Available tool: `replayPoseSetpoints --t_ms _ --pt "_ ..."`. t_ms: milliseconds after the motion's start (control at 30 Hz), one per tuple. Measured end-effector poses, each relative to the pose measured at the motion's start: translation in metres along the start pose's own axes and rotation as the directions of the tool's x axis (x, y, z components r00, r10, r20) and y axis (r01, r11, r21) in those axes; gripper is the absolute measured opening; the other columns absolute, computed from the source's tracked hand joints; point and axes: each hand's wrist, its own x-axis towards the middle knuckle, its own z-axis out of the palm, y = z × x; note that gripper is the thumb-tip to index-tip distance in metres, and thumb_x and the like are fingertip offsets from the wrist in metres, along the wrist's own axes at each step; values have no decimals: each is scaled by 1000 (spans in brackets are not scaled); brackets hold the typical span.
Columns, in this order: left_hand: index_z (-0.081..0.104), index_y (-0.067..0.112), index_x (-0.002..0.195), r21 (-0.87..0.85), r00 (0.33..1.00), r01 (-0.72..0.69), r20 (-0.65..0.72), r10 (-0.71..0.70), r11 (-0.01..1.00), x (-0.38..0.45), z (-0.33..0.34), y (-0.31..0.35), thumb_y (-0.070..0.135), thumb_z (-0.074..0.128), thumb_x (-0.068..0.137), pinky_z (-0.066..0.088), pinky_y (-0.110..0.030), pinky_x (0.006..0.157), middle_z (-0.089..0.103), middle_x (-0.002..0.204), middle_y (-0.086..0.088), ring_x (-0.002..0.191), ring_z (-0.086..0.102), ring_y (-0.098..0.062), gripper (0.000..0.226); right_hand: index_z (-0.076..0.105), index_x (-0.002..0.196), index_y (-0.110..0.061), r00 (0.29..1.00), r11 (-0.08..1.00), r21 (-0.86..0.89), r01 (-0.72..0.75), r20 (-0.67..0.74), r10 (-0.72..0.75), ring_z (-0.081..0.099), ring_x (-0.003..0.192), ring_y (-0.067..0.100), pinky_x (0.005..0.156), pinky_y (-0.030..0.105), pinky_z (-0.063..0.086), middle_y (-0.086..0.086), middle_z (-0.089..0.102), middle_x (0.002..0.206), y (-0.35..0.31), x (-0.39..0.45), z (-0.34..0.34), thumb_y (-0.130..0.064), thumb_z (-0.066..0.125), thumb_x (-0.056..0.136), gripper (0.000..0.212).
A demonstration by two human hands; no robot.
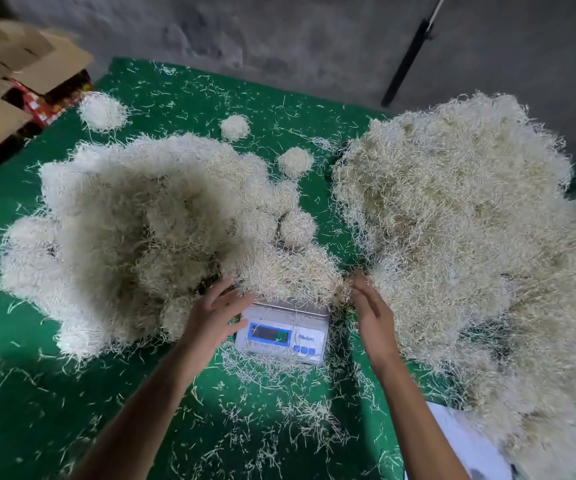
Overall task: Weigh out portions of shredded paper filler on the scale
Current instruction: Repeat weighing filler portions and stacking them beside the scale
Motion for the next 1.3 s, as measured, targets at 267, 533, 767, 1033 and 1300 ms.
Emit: replayPoseSetpoints --t_ms 267,533,767,1033,1300 --pt "47 22 148 -573 984 160 29 -175 804 -60 -7 -46 82 56 80 42 -54 110 60 142 -9 127 60 -28 91 58 136 -33 986 925 363 -110 -78 148 58 129 14 119 47 35 -9 64 136 18 -91 16 -65 39 100 52" --pt "46 27 150 -647 983 177 85 -160 741 -86 -6 -55 89 44 79 30 -57 117 59 144 -8 132 57 -29 95 50 143 -19 986 681 727 -89 -33 165 62 127 20 109 42 41 4 67 135 31 -134 35 -67 33 99 67" --pt "47 25 148 -635 982 187 121 -142 750 -88 -4 -56 88 43 82 32 -58 116 60 143 -9 130 58 -32 91 47 145 -19 994 750 657 -75 -8 107 63 125 15 105 37 40 0 68 134 15 -141 49 -67 30 101 67" --pt "53 30 131 -73 994 48 -90 -54 996 -35 -7 -8 62 53 95 60 -48 85 54 143 -11 117 64 -28 49 57 128 -29 996 984 177 -34 -76 48 62 101 -2 98 30 48 -16 62 115 -4 -82 41 -43 52 103 29" --pt "58 23 135 386 979 7 -190 72 923 62 57 37 45 72 91 63 -41 78 54 134 -5 100 62 -15 51 46 137 -6 991 994 -110 -21 -136 5 57 68 -2 66 23 58 -8 58 97 -30 33 73 -26 52 106 38"
